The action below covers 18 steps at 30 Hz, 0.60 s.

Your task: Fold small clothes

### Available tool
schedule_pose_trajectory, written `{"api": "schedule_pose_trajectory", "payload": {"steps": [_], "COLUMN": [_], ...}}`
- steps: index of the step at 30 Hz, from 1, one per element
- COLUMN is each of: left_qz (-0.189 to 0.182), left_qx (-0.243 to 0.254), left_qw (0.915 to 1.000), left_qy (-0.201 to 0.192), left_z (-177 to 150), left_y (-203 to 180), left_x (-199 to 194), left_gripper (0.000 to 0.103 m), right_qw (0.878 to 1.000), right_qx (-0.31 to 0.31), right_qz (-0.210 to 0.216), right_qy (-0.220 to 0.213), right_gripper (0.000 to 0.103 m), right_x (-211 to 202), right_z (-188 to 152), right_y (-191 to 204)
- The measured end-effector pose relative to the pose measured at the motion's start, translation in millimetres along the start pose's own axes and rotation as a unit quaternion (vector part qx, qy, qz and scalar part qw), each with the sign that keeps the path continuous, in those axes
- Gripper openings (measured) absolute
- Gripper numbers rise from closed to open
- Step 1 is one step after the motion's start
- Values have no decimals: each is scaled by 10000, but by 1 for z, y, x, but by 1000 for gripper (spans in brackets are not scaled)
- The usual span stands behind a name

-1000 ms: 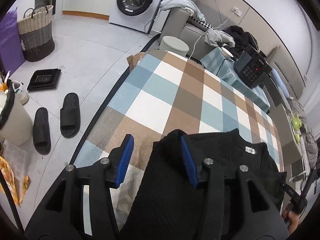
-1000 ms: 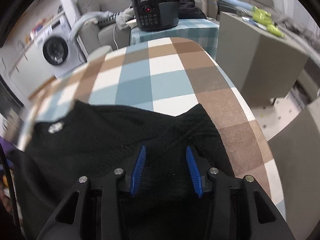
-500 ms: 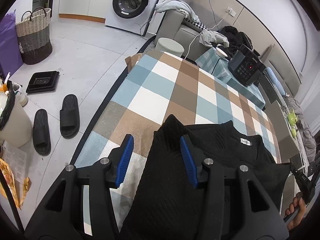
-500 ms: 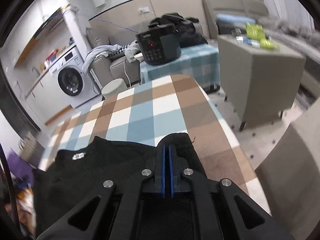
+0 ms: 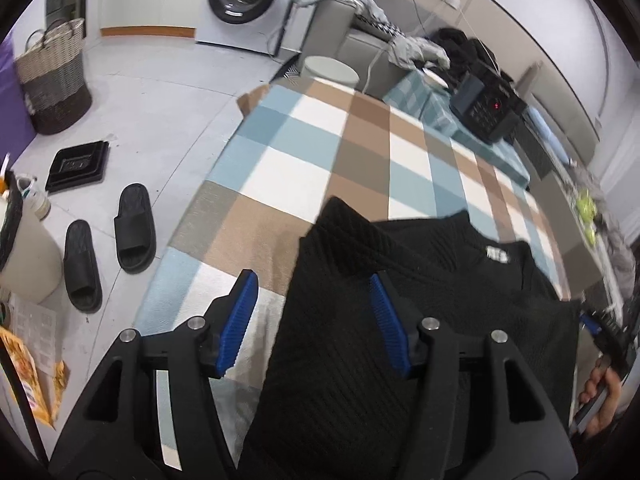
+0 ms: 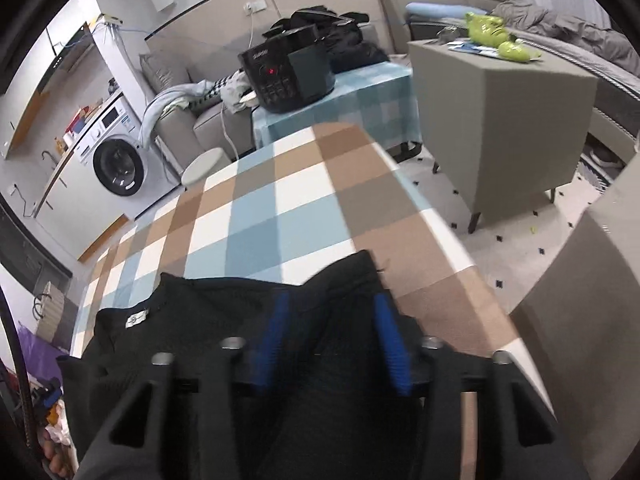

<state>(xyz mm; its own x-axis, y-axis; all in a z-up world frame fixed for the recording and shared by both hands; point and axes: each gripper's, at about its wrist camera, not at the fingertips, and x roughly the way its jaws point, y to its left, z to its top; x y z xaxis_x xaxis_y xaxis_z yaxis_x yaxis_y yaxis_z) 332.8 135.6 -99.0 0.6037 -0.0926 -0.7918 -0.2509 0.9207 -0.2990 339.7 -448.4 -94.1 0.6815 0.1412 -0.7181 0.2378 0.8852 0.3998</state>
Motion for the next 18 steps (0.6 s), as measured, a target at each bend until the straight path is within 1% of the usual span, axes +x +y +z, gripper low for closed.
{"api": "schedule_pose_trajectory", "payload": {"steps": [3, 7, 9, 10, 11, 13, 16, 18], "left_qz": [28, 135, 73, 22, -25, -115, -270, -391], "left_qx": [155, 205, 214, 249, 305, 349, 175, 52], "left_qw": [9998, 9997, 9996, 9994, 9991, 9984, 9967, 9955], "left_qy": [121, 15, -148, -234, -292, -435, -748, -859], "left_z": [1, 10, 14, 16, 18, 20, 20, 21], "left_y": [-8, -13, -14, -16, -18, -18, -12, -7], "left_x": [16, 30, 31, 31, 31, 25, 7, -4], "left_gripper": [55, 55, 44, 24, 9, 4, 4, 4], "right_qw": [9997, 9995, 9995, 9994, 9993, 9992, 9986, 9983], "right_qx": [213, 251, 267, 287, 313, 363, 429, 425], "right_qz": [-6, -11, 5, 0, -27, 30, 165, 290], "right_qy": [150, 191, 190, 179, 180, 178, 255, 274], "right_gripper": [49, 49, 49, 49, 49, 49, 49, 49], "right_x": [4, 7, 7, 7, 6, 6, 15, 21], "right_z": [-2, -3, -2, -2, -1, 0, 2, 3], "right_y": [-11, -15, -17, -19, -21, -25, -27, -24]}}
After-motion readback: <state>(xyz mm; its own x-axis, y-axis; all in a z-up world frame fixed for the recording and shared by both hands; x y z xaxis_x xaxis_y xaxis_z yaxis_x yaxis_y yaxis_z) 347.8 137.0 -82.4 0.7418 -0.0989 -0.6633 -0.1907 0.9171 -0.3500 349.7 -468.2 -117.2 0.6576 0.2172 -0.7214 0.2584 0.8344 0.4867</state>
